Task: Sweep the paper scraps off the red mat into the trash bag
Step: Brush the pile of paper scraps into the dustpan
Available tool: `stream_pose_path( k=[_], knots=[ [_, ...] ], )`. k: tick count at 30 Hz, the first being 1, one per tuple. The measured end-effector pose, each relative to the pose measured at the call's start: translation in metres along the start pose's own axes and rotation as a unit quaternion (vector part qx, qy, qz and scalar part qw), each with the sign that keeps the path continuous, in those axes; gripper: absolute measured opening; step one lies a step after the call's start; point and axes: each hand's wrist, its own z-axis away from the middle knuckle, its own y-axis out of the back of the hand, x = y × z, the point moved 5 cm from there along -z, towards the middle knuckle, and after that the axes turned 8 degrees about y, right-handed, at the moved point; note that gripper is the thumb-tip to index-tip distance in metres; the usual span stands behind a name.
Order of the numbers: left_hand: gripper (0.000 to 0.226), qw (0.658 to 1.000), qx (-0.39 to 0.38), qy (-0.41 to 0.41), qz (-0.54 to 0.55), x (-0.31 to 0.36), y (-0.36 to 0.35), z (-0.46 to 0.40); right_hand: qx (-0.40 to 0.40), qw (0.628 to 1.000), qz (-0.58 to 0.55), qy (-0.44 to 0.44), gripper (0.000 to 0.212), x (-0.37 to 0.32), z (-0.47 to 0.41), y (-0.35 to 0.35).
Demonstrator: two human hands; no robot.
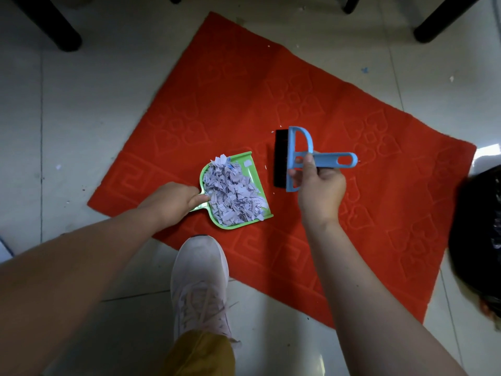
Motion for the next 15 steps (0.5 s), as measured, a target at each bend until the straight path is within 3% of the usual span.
stream_pose_path(
  k=[3, 9, 15],
  knots=[
    [0.046, 1.000, 0.002, -0.003, 0.000, 0.004, 0.000, -0.001, 0.043, 0.998, 0.034, 0.020, 0.024, 0.006, -0.001, 0.019],
    [0.045, 1.000, 0.002, -0.009, -0.016, 0.009, 0.001, -0.003, -0.040, 0.998, 0.038, -0.014, 0.021, 0.021, 0.030, -0.007],
    [0.046, 1.000, 0.005, 0.000, -0.029, 0.009, 0.002, -0.002, 0.052, 0.998, 0.010, 0.026, 0.025, 0.010, 0.016, 0.017]
  ],
)
